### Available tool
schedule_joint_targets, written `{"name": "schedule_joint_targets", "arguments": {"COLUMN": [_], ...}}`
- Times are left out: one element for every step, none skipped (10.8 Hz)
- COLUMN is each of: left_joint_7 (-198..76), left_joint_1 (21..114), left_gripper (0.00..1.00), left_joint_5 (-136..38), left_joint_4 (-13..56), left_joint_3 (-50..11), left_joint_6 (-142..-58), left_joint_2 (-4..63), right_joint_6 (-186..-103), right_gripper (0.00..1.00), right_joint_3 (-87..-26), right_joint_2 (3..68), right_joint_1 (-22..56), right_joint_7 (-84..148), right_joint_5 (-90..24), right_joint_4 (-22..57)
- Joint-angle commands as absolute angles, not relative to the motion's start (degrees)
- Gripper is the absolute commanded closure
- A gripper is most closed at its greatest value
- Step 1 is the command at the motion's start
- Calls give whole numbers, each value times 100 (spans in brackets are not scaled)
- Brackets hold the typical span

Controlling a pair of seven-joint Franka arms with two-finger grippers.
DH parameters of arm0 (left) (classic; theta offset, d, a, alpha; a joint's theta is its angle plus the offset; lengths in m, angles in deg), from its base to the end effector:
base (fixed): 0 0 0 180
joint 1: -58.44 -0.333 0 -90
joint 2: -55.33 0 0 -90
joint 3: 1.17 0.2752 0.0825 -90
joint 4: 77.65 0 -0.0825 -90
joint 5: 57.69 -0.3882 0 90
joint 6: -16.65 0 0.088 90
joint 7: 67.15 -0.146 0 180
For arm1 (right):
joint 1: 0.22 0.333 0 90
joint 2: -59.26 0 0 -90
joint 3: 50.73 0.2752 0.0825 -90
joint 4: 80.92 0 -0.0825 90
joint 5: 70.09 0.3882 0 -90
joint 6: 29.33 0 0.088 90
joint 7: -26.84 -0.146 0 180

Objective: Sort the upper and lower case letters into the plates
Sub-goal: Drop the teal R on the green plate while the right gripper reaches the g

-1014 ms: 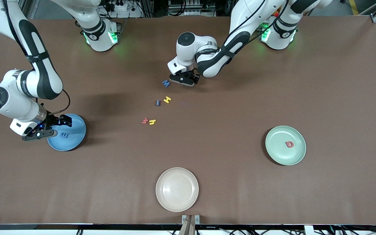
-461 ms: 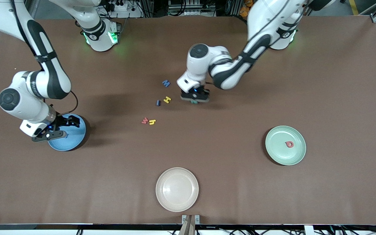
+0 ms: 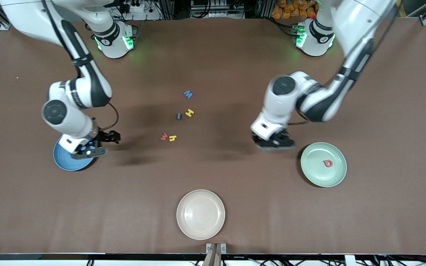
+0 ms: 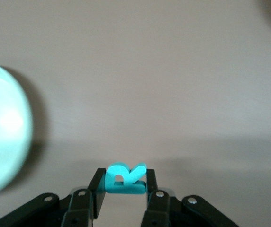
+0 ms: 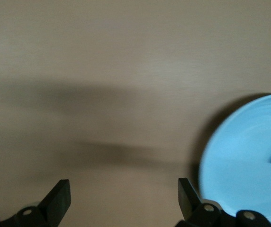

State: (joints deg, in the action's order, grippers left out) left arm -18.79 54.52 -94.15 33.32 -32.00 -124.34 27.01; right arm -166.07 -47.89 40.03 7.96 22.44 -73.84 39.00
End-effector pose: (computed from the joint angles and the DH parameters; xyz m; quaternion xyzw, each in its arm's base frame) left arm 0.5630 -0.2707 0.1939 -0.9933 0.0160 -0.1106 0.0307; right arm 0.5566 0.1070 0.1767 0.9964 0.0807 -0.0186 0.0164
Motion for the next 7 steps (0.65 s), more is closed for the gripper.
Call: {"name": "schedule_joint_targets", "arguments": {"left_joint_7": [-3062,-3476,-3933,-4216,-4245,-4245,-4245], "left_joint_1": [4748,4624,4509,4473,4473,4473,4482], "left_gripper": [100,100,100,100,100,83,60], "left_joint_5": [-9496,-9505,-9496,-9478,-9470,-9469,-9461], "left_joint_4": [3424,3424,3372,3258,3152,3030,2950], "left_joint_3": [-3107,-2844,-2676,-2500,-2351,-2323,-2271], "left_joint_6": [-12301,-12301,-12301,-12301,-12301,-12301,-12301], "left_joint_2": [2755,2729,2677,2624,2502,2379,2342], "right_joint_6": [-16574,-16574,-16582,-16591,-16600,-16626,-16661], "right_gripper": [0,0,0,0,0,0,0], "right_joint_3": [-4818,-4809,-4809,-4809,-4809,-4801,-4792], "right_joint_2": [3957,3957,3957,3913,3896,3895,3895], "right_joint_1": [1469,1707,1927,2156,2314,2455,2622], "right_joint_7": [1387,1131,876,551,313,67,-231], "right_joint_5": [-7387,-7387,-7378,-7387,-7378,-7378,-7378], "right_joint_4": [3914,3931,3949,3975,4019,4098,4125]}}
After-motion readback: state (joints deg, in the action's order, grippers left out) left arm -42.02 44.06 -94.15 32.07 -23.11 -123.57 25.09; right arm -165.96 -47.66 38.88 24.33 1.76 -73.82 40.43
